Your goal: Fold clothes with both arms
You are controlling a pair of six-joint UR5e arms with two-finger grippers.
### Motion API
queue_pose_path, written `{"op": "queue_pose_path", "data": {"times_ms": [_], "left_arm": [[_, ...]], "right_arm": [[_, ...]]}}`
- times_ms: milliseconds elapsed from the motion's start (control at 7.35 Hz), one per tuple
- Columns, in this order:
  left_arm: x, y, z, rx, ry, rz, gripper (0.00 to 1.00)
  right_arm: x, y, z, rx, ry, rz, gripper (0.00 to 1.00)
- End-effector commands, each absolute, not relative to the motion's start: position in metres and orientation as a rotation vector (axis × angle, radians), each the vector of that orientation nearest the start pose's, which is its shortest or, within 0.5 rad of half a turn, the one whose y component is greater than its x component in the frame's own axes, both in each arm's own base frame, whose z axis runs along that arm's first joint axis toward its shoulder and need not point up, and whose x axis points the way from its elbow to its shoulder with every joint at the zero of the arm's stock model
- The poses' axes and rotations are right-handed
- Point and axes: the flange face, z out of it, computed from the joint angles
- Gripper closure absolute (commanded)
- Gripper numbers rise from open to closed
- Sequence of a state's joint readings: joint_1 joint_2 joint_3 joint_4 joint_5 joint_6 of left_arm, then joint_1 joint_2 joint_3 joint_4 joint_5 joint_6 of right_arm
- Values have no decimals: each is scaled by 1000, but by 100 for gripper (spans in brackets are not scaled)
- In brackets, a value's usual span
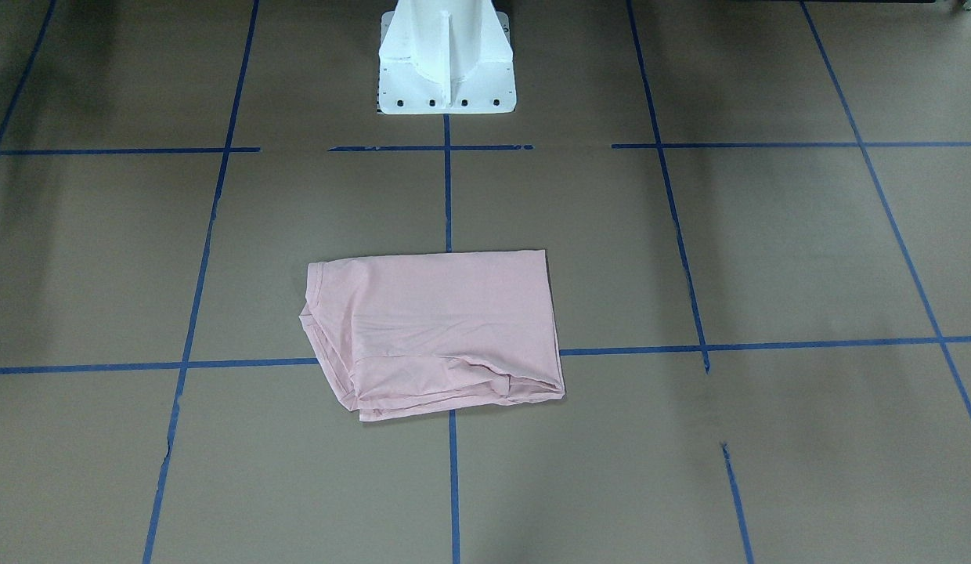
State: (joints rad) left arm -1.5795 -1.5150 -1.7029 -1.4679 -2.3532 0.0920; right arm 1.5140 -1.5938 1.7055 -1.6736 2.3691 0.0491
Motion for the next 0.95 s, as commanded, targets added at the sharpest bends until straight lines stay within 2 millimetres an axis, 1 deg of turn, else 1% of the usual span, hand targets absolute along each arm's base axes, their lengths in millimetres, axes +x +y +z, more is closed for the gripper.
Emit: {"op": "queue_pose_path", "data": {"times_ms": [0,136,544,680,816], "left_arm": [[-67,-468,644,34,782,78,0],[-67,-470,659,60,781,87,0],[-67,-472,657,82,781,94,0],[-67,-474,650,90,782,97,0],[-67,-475,631,119,781,107,0]], "right_arm": [[35,-483,612,-33,-797,-11,0],[35,-483,612,-33,-797,-11,0],[35,-483,609,-28,-799,-13,0],[35,-483,608,-26,-799,-14,0],[35,-483,609,-28,-799,-13,0]]}}
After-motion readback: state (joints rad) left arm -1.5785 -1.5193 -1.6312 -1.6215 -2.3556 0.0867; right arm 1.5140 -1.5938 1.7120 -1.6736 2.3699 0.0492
